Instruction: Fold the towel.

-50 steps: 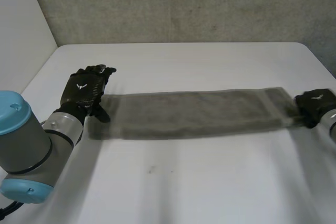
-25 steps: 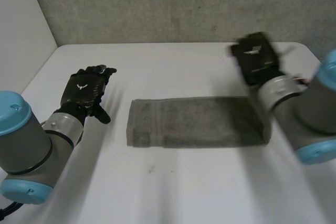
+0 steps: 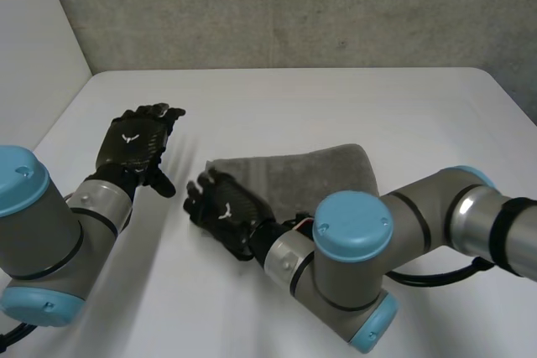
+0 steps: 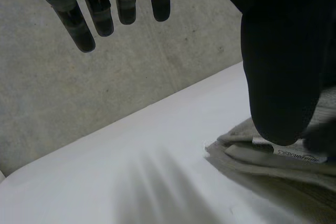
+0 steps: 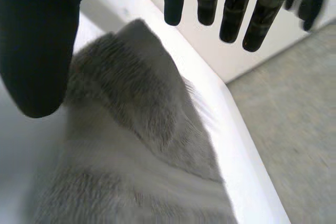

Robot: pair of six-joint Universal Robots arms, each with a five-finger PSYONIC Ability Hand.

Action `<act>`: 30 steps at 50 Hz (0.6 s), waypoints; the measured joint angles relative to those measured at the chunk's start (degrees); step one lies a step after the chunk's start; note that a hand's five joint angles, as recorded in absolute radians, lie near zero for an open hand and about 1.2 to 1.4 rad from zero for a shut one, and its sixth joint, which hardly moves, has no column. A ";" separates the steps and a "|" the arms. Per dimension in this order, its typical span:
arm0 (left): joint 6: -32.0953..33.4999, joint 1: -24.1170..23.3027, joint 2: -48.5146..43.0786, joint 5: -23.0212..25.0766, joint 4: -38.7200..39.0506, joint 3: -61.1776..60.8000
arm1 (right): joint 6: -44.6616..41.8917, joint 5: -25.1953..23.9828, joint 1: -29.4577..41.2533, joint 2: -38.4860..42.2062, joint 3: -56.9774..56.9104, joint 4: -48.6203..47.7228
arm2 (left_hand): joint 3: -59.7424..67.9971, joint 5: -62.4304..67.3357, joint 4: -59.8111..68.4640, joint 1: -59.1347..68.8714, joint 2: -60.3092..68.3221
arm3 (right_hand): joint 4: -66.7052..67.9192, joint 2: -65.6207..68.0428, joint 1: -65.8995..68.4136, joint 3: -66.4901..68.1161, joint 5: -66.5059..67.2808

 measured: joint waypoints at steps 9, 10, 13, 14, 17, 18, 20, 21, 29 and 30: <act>-0.21 -1.49 0.36 -0.11 -0.15 0.59 | 13.38 6.61 -8.45 -13.56 8.22 2.75 | 0.00 0.00 -0.01 0.00 0.00 | -0.49 -0.89 -0.39 -1.20 -1.11; -0.24 -1.84 0.40 -0.11 -0.16 0.77 | 14.98 6.77 -9.59 -14.75 9.11 3.16 | 0.00 0.00 -0.01 0.00 0.00 | -0.49 -0.89 -0.39 -1.20 -1.17; -0.35 -3.87 0.31 -0.08 -0.18 1.91 | 21.06 7.08 -14.68 -18.76 12.88 5.29 | 0.00 0.00 -0.01 0.00 0.00 | -0.49 -0.89 -0.39 -1.20 -1.26; -0.34 -4.38 0.21 -0.07 -0.18 2.22 | 21.91 7.08 -15.66 -19.23 13.56 5.73 | 0.00 0.00 -0.01 0.00 0.00 | -0.49 -0.89 -0.39 -1.20 -1.26; -0.22 -6.69 -0.98 -0.08 -0.23 3.74 | 24.17 6.91 -19.26 -20.43 16.13 7.70 | 0.00 0.00 -0.01 0.00 0.00 | -0.50 -0.89 -0.39 -1.20 -1.27; -0.13 -8.14 -2.24 -0.10 -0.28 4.82 | 24.87 6.76 -21.14 -20.72 17.55 8.77 | 0.00 0.00 0.12 0.00 0.16 | -0.50 -0.89 -0.39 -1.20 -1.27; -0.03 -9.49 -3.69 -0.13 -0.38 5.86 | 25.21 6.62 -22.64 -20.82 18.68 9.56 | 0.00 0.00 0.13 0.10 0.37 | -0.50 -0.89 -0.39 -1.20 -1.28; 0.02 -10.27 -4.67 -0.16 -0.43 6.50 | 25.30 6.52 -23.56 -20.82 19.47 10.02 | 0.00 0.00 0.13 0.10 0.37 | -0.50 -0.89 -0.39 -1.20 -1.28; 1.19 -13.94 -13.20 -0.41 -0.46 9.74 | 24.52 6.66 -27.76 -19.38 23.37 9.13 | 0.88 0.00 0.92 0.23 1.07 | 16.92 16.93 14.32 17.11 15.35; 1.46 -13.99 -13.61 -0.52 -0.44 9.86 | 24.47 6.67 -27.96 -19.16 23.45 8.76 | 0.88 0.00 0.92 0.28 1.10 | 17.87 18.59 15.41 18.77 16.25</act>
